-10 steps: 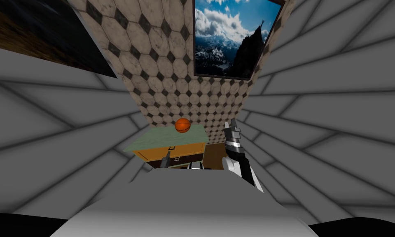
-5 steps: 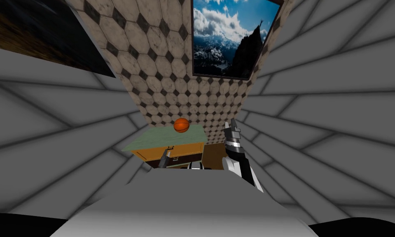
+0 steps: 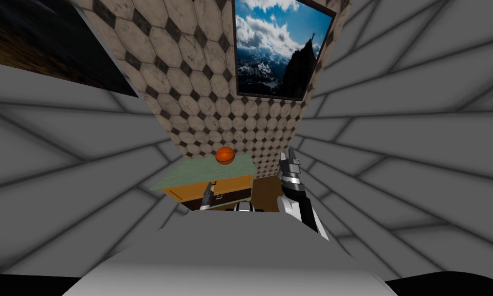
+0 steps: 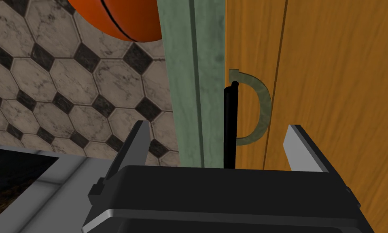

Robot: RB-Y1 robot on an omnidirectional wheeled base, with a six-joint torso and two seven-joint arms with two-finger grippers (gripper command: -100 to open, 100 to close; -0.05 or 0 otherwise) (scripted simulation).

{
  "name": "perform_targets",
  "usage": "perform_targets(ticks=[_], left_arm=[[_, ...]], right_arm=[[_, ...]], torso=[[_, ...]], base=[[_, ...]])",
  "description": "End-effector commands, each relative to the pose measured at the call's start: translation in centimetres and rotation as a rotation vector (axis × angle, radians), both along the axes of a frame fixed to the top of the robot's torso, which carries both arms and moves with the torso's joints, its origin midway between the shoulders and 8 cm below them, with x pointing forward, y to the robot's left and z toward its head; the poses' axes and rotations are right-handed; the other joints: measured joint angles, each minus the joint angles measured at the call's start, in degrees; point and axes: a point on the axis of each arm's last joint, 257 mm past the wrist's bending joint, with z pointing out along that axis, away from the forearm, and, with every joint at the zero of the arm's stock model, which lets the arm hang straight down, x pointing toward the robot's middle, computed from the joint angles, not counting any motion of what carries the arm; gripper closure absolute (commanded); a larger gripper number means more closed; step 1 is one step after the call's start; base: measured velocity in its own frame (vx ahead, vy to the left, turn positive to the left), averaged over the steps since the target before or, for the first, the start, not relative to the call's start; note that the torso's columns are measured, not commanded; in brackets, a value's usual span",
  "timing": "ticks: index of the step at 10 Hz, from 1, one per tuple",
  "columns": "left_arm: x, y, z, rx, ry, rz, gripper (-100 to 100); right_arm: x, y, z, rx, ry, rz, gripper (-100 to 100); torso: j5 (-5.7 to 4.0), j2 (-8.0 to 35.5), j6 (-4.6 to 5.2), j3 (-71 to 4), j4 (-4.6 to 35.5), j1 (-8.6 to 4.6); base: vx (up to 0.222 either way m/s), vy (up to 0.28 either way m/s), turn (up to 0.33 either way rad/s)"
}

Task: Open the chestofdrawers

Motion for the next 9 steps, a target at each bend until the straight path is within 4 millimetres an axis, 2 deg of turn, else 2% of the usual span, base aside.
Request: perform_targets(ticks=[1, 3, 7, 9], left_arm=[[2.8, -0.4, 0.1, 0.006, 0.004, 0.05, -100], [4.1, -0.8, 0.3, 0.005, 0.001, 0.065, -100], [8.3, -2.5, 0.8, -0.004, 0.013, 0.117, -100], [8.2, -2.5, 0.8, -0.004, 0.011, 0.114, -100]], right_arm=[[0.0, 0.0, 0.0, 0.0, 0.0, 0.0, 0], [0.0, 0.0, 0.0, 0.0, 0.0, 0.0, 0], [0.0, 0.0, 0.0, 0.0, 0.0, 0.0, 0], [0.0, 0.0, 0.0, 0.0, 0.0, 0.0, 0]], torso=[[-0.04, 0.0, 0.0, 0.0, 0.0, -0.15], [-0.09, -0.3, 0.0, -0.2, -0.1, -0.31], [-0.05, -0.1, 0.0, -0.1, 0.0, -0.15], [-0.06, -0.2, -0.01, -0.1, -0.1, -0.26]], base=[[-0.134, 0.114, -0.168], [-0.111, 0.088, -0.101], [-0.114, 0.073, -0.15], [-0.073, 0.048, -0.027]])
